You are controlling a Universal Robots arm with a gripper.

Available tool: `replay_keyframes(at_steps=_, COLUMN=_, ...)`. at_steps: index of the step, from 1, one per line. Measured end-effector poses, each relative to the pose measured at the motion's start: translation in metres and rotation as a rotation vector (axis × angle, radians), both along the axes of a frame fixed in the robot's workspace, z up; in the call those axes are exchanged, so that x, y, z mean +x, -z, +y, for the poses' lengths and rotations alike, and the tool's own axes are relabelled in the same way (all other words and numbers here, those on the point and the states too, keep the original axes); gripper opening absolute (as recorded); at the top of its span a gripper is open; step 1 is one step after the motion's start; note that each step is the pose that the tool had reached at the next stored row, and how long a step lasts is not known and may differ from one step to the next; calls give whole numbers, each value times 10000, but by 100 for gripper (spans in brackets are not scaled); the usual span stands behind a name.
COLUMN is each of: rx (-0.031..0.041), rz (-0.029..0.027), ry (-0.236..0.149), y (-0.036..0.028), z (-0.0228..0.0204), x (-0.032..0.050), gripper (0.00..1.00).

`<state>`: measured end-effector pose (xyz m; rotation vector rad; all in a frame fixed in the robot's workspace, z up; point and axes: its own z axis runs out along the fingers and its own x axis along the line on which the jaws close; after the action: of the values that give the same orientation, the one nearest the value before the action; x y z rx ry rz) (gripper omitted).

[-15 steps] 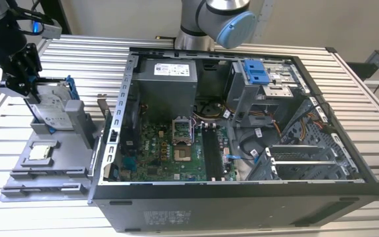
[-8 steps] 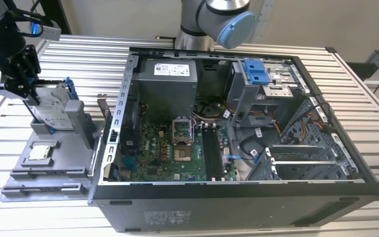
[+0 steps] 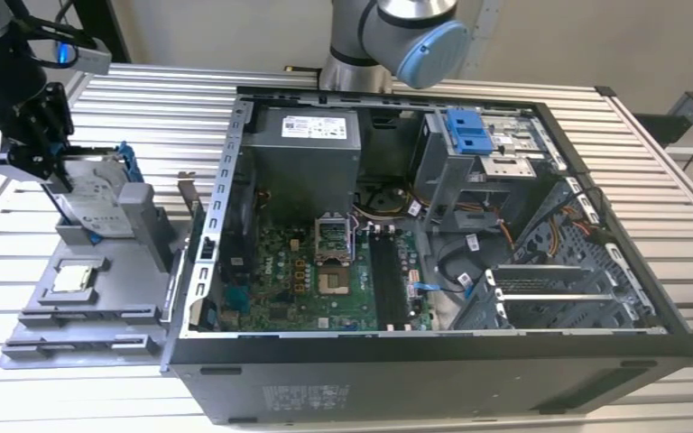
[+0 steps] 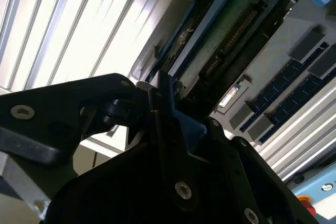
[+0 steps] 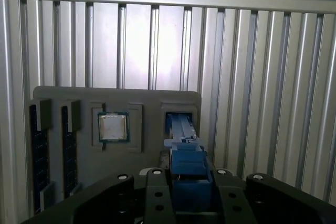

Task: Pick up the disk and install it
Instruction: 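Pick up the disk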

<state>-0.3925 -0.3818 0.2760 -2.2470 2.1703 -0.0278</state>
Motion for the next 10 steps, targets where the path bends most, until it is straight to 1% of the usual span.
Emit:
replay_keyframes(at_steps=2, rx=8, rz=1, ry=0, y=0, z=-8, x=-1, gripper=0)
replay_keyframes(at_steps=4, rx=36, rz=1, ry=2, y=0, z=-55, x=-1, gripper=0)
replay_keyframes(at_steps=10, rx=44, rz=-1, ry=2, y=-1, z=-59, x=0, gripper=0)
